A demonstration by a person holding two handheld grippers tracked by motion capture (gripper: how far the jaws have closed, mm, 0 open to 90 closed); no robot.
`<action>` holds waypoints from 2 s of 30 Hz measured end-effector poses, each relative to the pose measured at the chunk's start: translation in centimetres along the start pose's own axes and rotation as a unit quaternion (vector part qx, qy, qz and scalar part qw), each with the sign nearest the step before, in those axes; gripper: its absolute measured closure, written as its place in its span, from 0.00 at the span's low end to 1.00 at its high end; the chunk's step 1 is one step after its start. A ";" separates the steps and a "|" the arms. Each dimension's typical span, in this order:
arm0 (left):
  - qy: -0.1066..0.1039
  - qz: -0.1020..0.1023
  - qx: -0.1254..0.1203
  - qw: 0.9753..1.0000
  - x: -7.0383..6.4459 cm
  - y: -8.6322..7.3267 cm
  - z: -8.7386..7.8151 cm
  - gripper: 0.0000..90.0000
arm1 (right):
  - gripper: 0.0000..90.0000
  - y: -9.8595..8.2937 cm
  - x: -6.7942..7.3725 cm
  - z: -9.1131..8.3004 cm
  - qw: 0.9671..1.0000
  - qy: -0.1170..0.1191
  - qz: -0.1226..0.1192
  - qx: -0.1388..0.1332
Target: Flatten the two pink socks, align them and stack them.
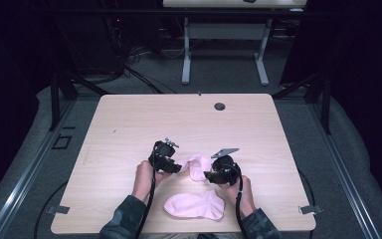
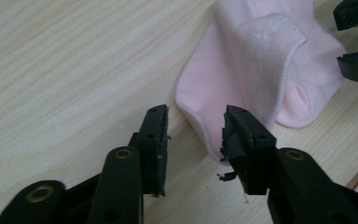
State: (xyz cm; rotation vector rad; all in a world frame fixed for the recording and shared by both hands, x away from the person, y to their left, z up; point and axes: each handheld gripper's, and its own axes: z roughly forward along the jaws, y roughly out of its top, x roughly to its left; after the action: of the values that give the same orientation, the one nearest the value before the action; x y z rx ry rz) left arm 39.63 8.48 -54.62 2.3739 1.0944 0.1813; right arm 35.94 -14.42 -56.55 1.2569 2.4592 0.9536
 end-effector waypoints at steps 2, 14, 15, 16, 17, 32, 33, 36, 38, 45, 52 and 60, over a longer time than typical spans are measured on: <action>0.005 0.007 0.002 1.000 -0.1 -0.1 0.1 0.75 | 0.65 -0.1 0.0 0.2 1.000 -0.001 0.000 0.003; 0.018 0.015 -0.001 1.000 -0.2 -0.5 0.9 0.98 | 0.89 -0.5 0.3 0.5 1.000 0.018 0.000 0.000; 0.020 0.015 -0.005 1.000 -0.2 -0.5 0.8 0.98 | 0.91 -0.5 0.3 0.5 1.000 0.018 0.002 -0.002; 0.020 0.015 -0.005 1.000 -0.2 -0.5 0.8 0.99 | 0.92 -0.5 0.1 0.4 1.000 0.024 -0.001 0.001; 0.023 0.010 -0.016 1.000 -0.1 -0.6 0.6 0.99 | 0.92 -0.5 0.1 0.4 1.000 0.028 0.001 0.000; 0.038 0.001 -0.104 0.994 0.4 -1.7 -2.8 0.99 | 0.94 -0.9 -1.8 -2.8 0.998 0.032 0.025 -0.040; 0.042 0.000 -0.115 0.992 0.3 -2.0 -3.2 0.99 | 0.94 -0.9 -1.9 -3.2 0.998 0.032 0.025 -0.041; 0.046 0.001 -0.129 0.991 0.1 -2.4 -3.9 0.99 | 0.94 -0.9 -1.9 -3.8 0.998 0.031 0.025 -0.048; 0.048 0.001 -0.134 0.990 0.0 -2.5 -4.1 0.99 | 0.94 -1.0 -2.0 -4.4 0.998 0.031 0.025 -0.049; 0.047 -0.007 -0.157 0.986 -0.7 -3.5 -5.7 0.99 | 0.94 -1.2 -1.7 -6.2 0.997 0.036 0.017 -0.059; 0.034 0.001 -0.182 0.983 -2.6 -5.5 -8.1 0.99 | 0.94 -1.7 -0.5 -9.2 0.997 0.051 -0.016 -0.054; 0.023 0.015 -0.184 0.983 -4.8 -8.7 -8.3 0.99 | 0.94 -3.7 1.0 -10.5 0.996 0.071 -0.027 -0.037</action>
State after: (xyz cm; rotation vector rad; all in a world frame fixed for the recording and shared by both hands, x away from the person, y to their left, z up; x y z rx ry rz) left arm 27.86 12.92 -51.43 2.0636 0.9508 0.4131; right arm 28.12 -19.85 -50.76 1.1304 2.5223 1.1452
